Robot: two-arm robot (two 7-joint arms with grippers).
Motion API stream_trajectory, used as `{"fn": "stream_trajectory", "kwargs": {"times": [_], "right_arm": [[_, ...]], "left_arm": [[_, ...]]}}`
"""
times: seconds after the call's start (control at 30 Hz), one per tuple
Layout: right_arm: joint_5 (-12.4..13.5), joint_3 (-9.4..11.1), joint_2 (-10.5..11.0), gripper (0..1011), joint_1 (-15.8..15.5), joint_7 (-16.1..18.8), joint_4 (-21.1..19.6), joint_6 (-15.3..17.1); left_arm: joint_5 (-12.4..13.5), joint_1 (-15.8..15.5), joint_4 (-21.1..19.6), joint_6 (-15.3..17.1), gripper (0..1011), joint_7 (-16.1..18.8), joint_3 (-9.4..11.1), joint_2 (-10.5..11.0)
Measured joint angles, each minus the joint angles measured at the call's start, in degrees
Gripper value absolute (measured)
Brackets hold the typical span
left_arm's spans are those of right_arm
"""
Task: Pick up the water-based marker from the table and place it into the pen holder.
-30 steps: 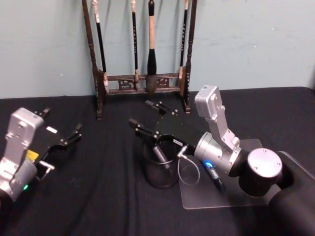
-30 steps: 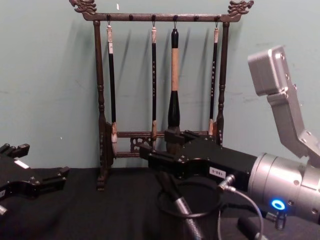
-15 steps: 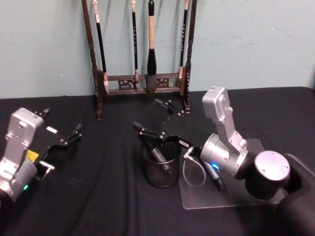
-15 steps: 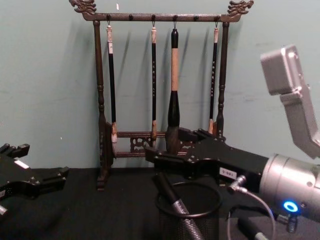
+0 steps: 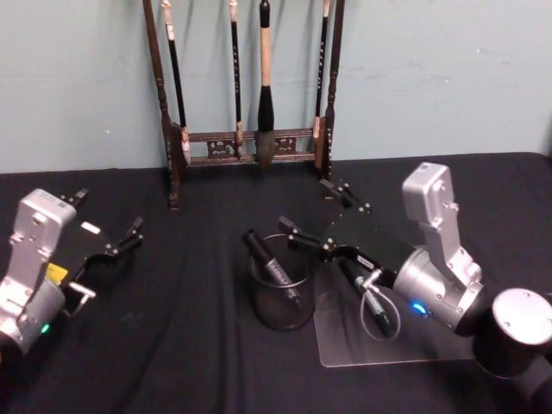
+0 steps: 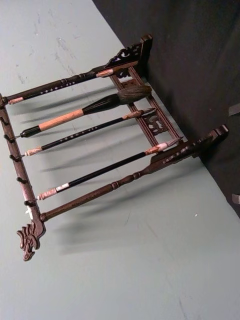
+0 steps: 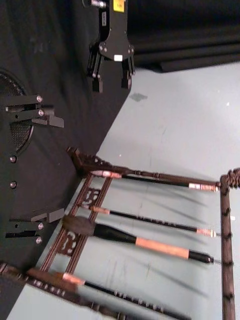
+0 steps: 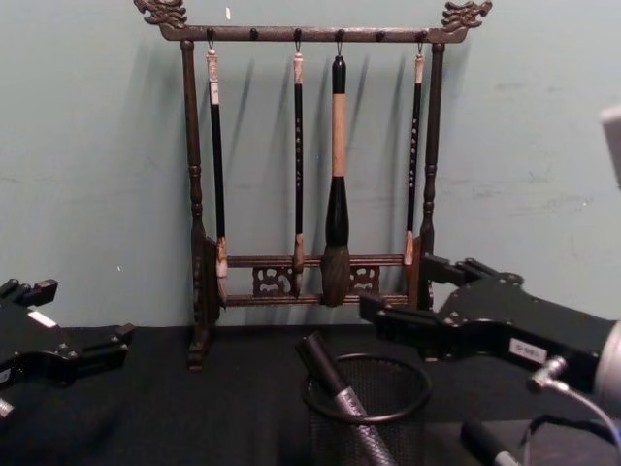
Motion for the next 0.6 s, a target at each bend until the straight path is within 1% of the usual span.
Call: {"fn": "stream_trajectory", "kwargs": {"times": [0.03, 0.13, 0.17, 0.2, 0.3, 0.37, 0.43, 0.5, 0.6], "right_arm": [[-0.05, 0.93, 0.38, 1002, -1.18, -0.91, -1.09, 0.07], [-0.04, 1.47, 0.48, 1002, -1.77, -1.39, -1.55, 0.12], [-0.07, 2.16, 0.62, 1002, -2.59, -2.27, -2.35, 0.42], [-0.22, 2.35, 0.65, 1002, -2.87, -2.67, -2.66, 0.58], [-1.51, 3.5, 0.76, 1002, -4.53, -5.13, -4.45, 1.56], [-1.87, 4.13, 0.76, 1002, -5.26, -5.98, -5.28, 2.35], [-1.95, 4.33, 0.76, 1002, -5.5, -6.24, -5.55, 2.69], [-2.13, 4.8, 0.74, 1002, -6.08, -6.88, -6.22, 3.71], [-2.42, 5.7, 0.6, 1002, -7.01, -8.03, -7.5, 6.24]], "left_arm": [[0.0, 0.0, 0.0, 0.0, 1009, 0.0, 0.0, 0.0], [0.0, 0.0, 0.0, 0.0, 1009, 0.0, 0.0, 0.0], [0.0, 0.0, 0.0, 0.0, 1009, 0.0, 0.0, 0.0], [0.0, 0.0, 0.0, 0.0, 1009, 0.0, 0.0, 0.0], [0.0, 0.0, 0.0, 0.0, 1009, 0.0, 0.0, 0.0], [0.0, 0.0, 0.0, 0.0, 1009, 0.0, 0.0, 0.0], [0.0, 0.0, 0.0, 0.0, 1009, 0.0, 0.0, 0.0], [0.0, 0.0, 0.0, 0.0, 1009, 0.0, 0.0, 0.0], [0.0, 0.0, 0.0, 0.0, 1009, 0.0, 0.0, 0.0]]}}
